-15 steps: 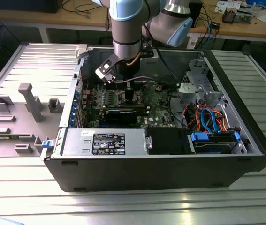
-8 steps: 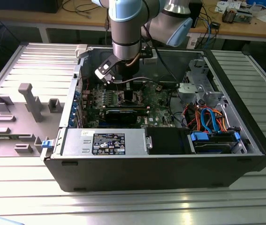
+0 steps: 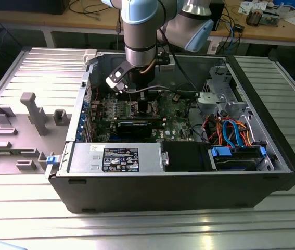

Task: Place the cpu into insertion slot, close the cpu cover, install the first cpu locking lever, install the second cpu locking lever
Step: 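Place the cpu into insertion slot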

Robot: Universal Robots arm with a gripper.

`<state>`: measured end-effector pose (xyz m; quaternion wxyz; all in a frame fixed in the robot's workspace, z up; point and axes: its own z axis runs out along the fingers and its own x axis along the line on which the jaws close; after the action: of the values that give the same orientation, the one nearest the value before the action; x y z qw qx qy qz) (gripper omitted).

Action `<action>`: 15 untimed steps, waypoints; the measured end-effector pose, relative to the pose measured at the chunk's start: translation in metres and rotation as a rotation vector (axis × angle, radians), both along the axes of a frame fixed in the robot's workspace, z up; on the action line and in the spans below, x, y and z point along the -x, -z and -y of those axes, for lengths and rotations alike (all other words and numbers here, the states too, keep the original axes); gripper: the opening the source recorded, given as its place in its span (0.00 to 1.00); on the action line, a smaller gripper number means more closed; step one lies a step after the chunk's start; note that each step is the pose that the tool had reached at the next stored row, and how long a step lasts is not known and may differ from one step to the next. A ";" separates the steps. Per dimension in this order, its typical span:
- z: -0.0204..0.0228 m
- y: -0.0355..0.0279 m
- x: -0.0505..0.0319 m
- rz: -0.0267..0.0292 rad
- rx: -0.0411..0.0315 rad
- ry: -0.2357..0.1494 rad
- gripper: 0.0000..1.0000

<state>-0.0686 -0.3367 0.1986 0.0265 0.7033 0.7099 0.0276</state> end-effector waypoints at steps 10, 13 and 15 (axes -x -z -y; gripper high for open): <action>0.0000 -0.0021 -0.0001 -0.0002 0.0004 0.001 0.62; 0.0000 -0.0022 0.0006 0.0000 0.0004 0.001 0.62; 0.0001 -0.0025 0.0011 -0.0001 0.0005 0.001 0.62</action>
<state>-0.0696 -0.3367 0.2010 0.0267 0.7037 0.7095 0.0273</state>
